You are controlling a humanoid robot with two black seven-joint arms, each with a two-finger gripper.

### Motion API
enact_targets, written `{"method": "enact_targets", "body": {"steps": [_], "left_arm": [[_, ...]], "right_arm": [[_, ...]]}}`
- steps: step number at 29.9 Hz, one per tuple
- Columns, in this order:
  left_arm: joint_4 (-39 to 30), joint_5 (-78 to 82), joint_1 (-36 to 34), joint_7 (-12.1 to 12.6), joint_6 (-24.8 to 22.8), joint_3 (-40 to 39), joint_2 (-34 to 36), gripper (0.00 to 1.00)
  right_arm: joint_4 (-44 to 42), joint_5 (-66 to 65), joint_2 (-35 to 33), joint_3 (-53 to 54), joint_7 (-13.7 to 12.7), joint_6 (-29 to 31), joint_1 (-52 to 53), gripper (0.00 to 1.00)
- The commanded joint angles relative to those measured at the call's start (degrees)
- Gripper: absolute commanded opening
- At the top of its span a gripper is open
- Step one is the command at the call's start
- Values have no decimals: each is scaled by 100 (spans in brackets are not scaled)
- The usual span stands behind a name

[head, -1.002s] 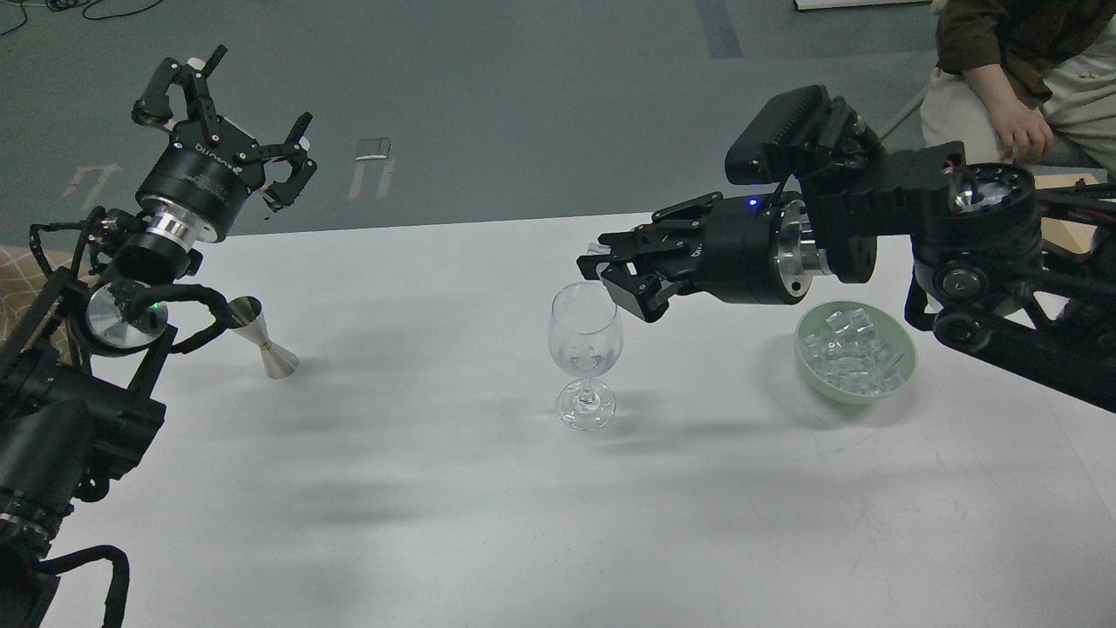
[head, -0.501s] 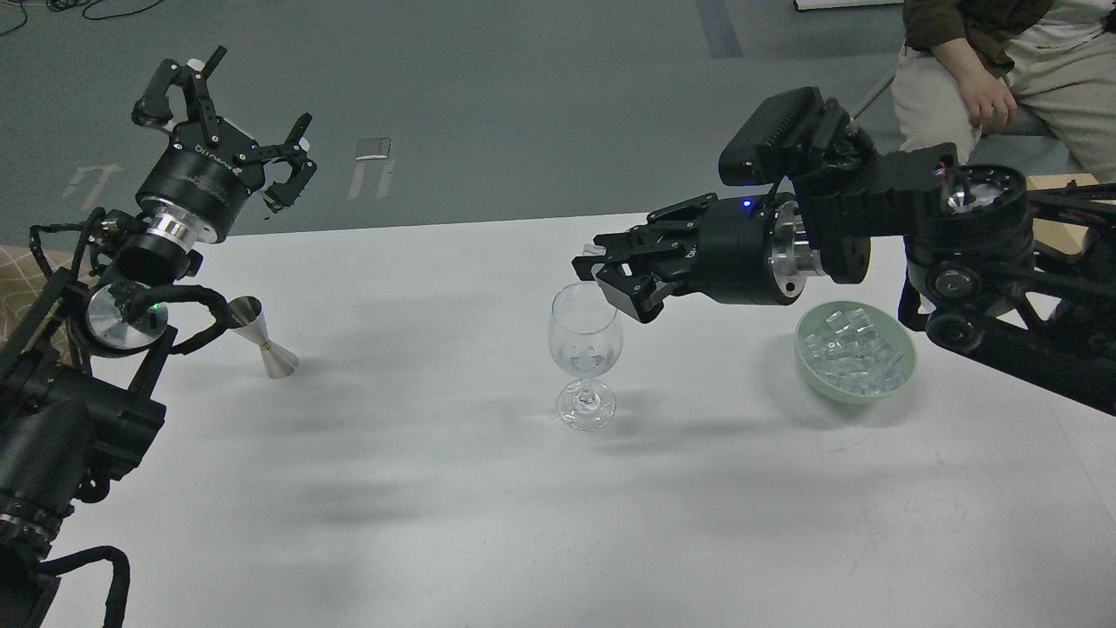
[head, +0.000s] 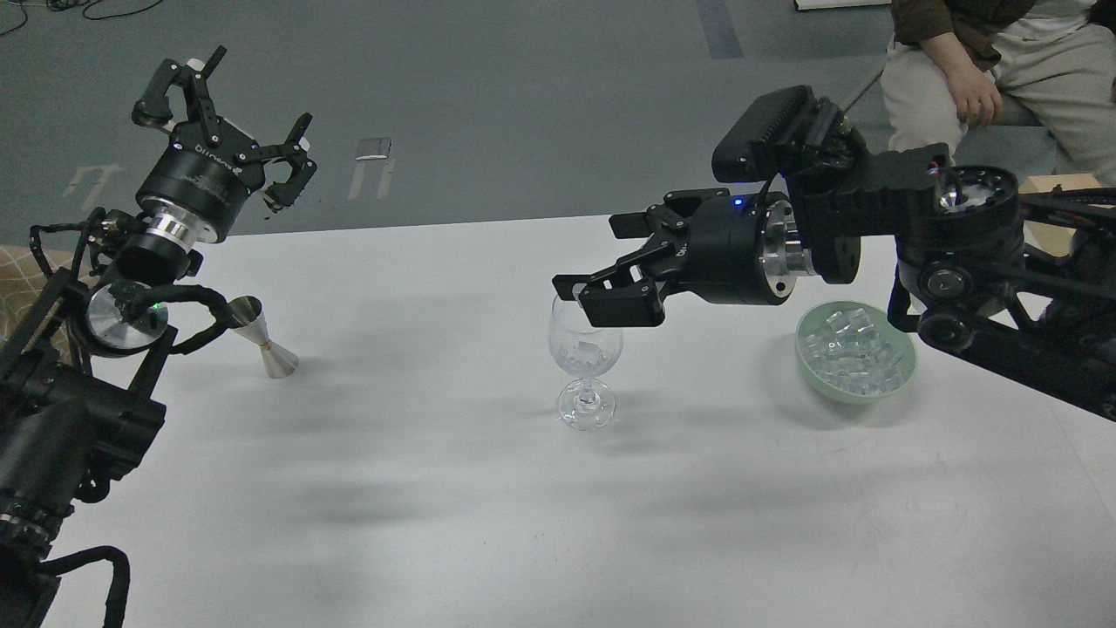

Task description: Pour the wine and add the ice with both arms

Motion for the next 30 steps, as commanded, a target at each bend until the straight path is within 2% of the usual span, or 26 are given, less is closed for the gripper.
{"method": "enact_targets", "body": {"steps": [1, 13, 22, 27, 30], "left_arm": [[0, -3, 7, 0, 0, 0, 0, 98], [0, 6, 16, 0, 0, 18, -18, 98], [0, 15, 24, 0, 0, 53, -9, 98], [0, 23, 7, 0, 0, 70, -9, 98], [0, 23, -2, 0, 0, 70, -18, 98]], "right_arm": [[0, 0, 1, 120, 0, 0, 0, 96], [-44, 105, 9, 832, 17, 0, -492, 96], [-967, 2074, 211, 1641, 70, 0, -993, 96], [-1844, 3408, 667, 2212, 70, 0, -1125, 96], [-2064, 3699, 853, 2431, 70, 0, -1133, 96]]}}
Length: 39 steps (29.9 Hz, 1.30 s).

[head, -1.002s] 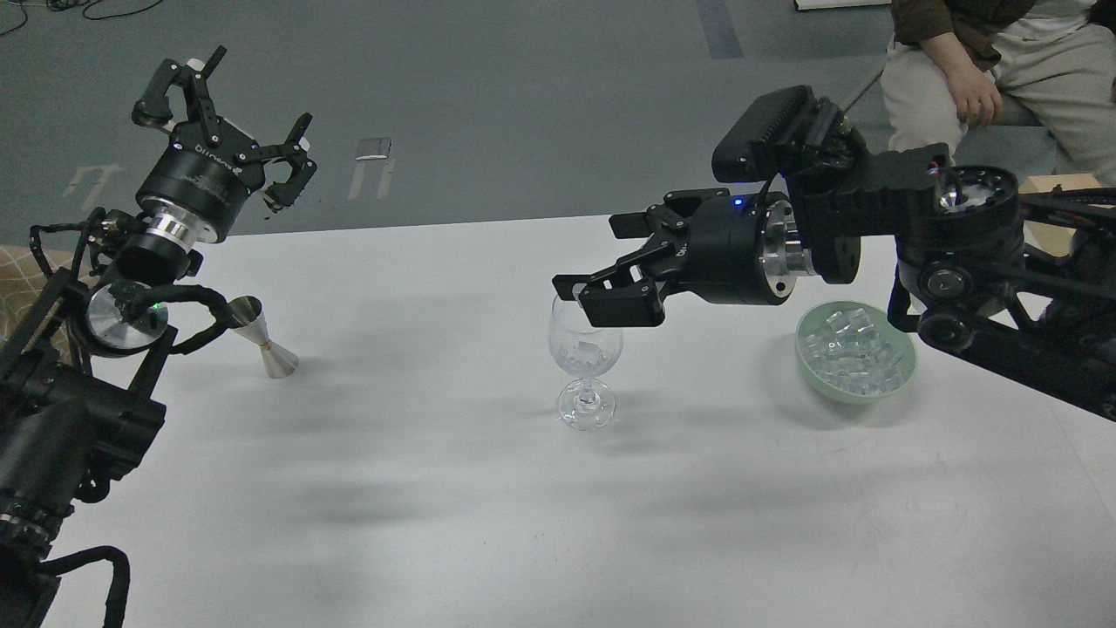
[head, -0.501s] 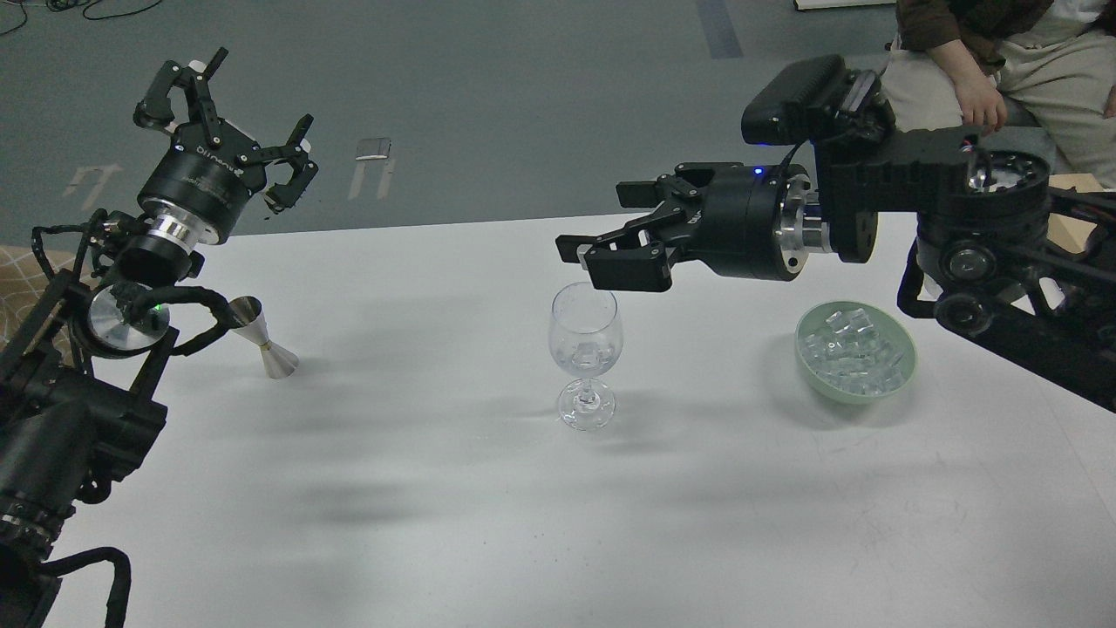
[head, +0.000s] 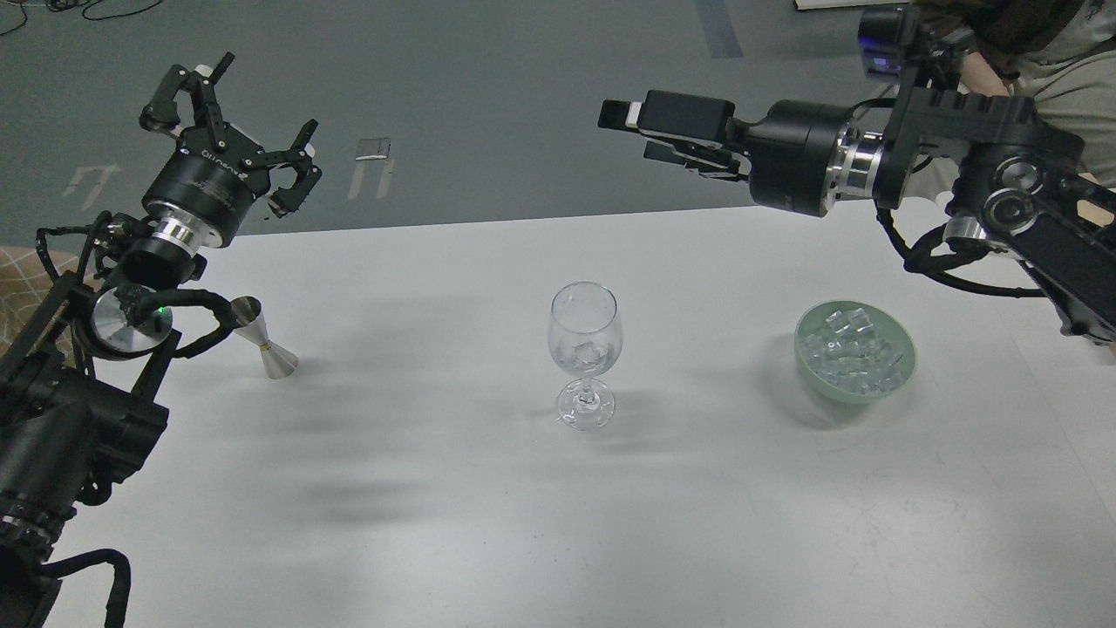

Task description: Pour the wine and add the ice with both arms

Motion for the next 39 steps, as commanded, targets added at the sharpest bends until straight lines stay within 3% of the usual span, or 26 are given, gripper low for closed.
{"method": "enact_targets", "body": {"steps": [1, 12, 17, 21, 30, 39], "left_arm": [[0, 9, -32, 0, 0, 0, -9, 98], [-9, 9, -49, 0, -9, 0, -27, 98], [-26, 9, -58, 0, -27, 9, -44, 98], [-26, 9, -67, 9, -202, 9, -27, 98], [-26, 18, -137, 9, -290, 9, -140, 98], [-26, -8, -198, 44, -369, 0, -334, 98]], "right_arm": [[-484, 617, 344, 496, 9, 0, -23, 96], [-1540, 2095, 1171, 2369, 9, 0, -49, 96], [-2401, 2219, 1900, 3468, 9, 0, 4, 96], [-2551, 2254, 2024, 3610, 1, 0, 30, 96], [-2850, 3141, 2410, 3592, -79, -795, 74, 96], [-2929, 3711, 2621, 3645, -70, -735, -5, 96]]}}
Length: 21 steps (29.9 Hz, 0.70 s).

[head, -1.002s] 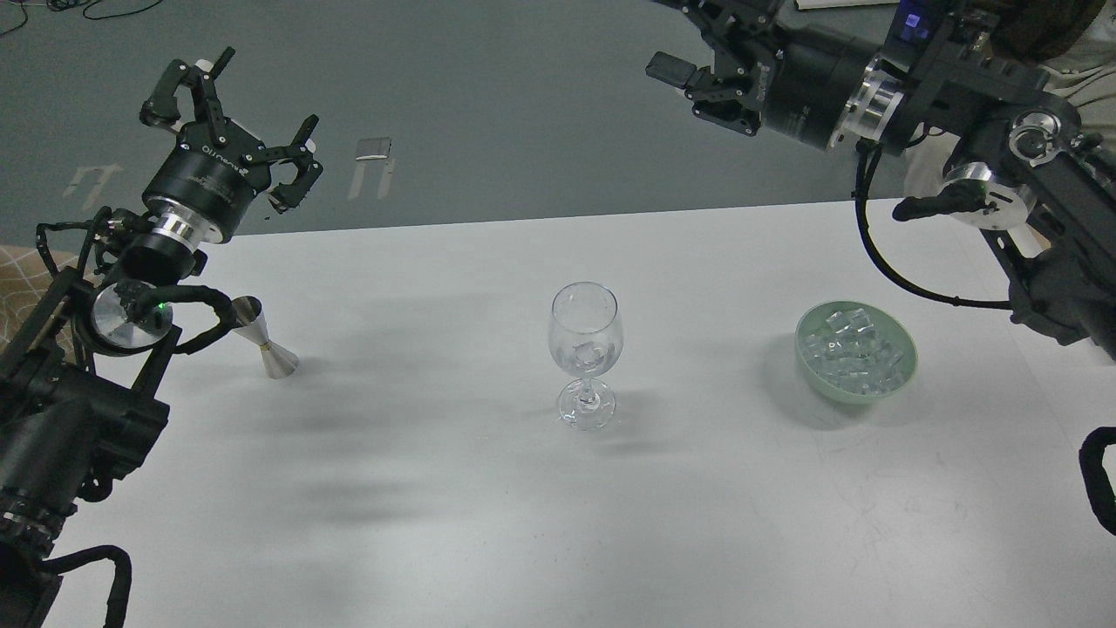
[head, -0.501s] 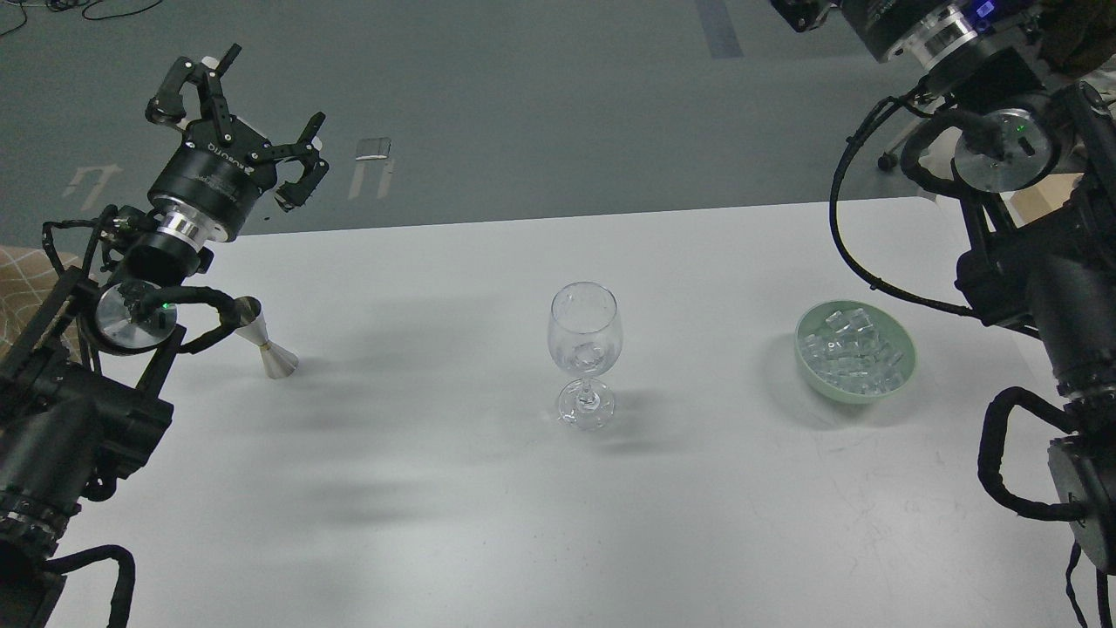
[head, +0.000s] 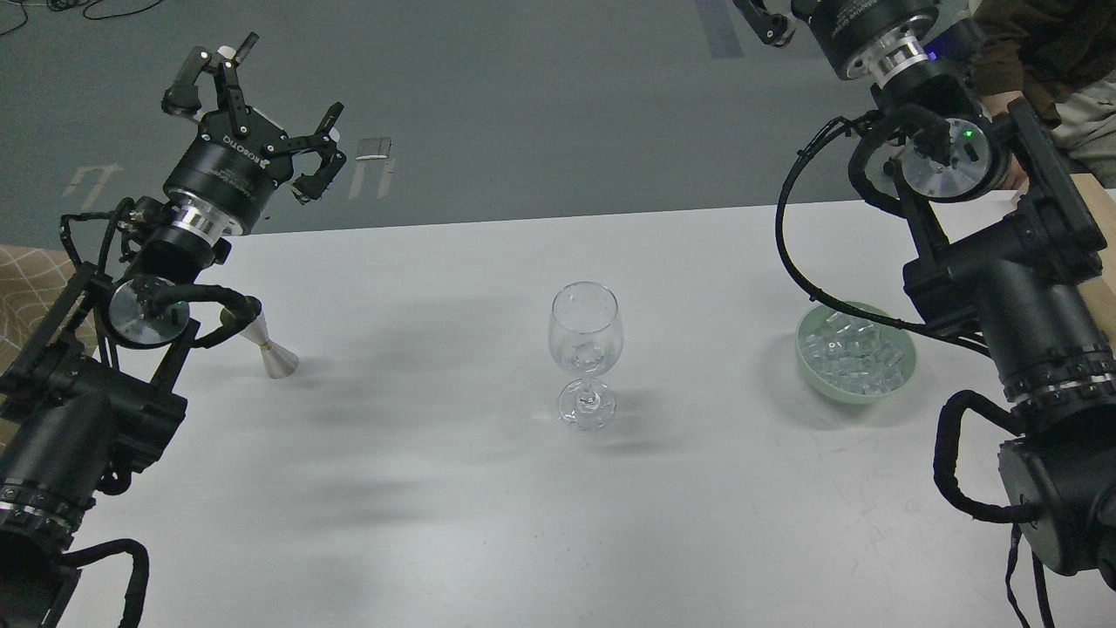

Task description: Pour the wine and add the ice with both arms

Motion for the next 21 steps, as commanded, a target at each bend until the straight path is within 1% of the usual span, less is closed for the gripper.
{"method": "enact_targets", "body": {"steps": [1, 4, 7, 9, 14, 21], "left_arm": [[9, -19, -82, 19, 0, -5, -80, 98], [27, -37, -144, 37, 0, -5, -177, 98], [36, -37, -231, 54, 17, 4, -300, 98], [45, -37, -249, 54, 35, 13, -397, 98], [97, -1, -258, 63, 70, 22, -599, 98], [256, -1, -240, 63, 61, 31, -652, 98]], "right_arm": [[6, 399, 76, -39, 4, 102, -111, 96], [6, 462, 94, -101, 3, 234, -261, 96], [6, 453, 94, -127, 12, 252, -322, 96], [23, 444, 94, -136, 12, 252, -393, 100], [102, 453, 94, -136, 12, 261, -595, 100], [85, 453, 94, -127, 56, 261, -709, 100]]}}
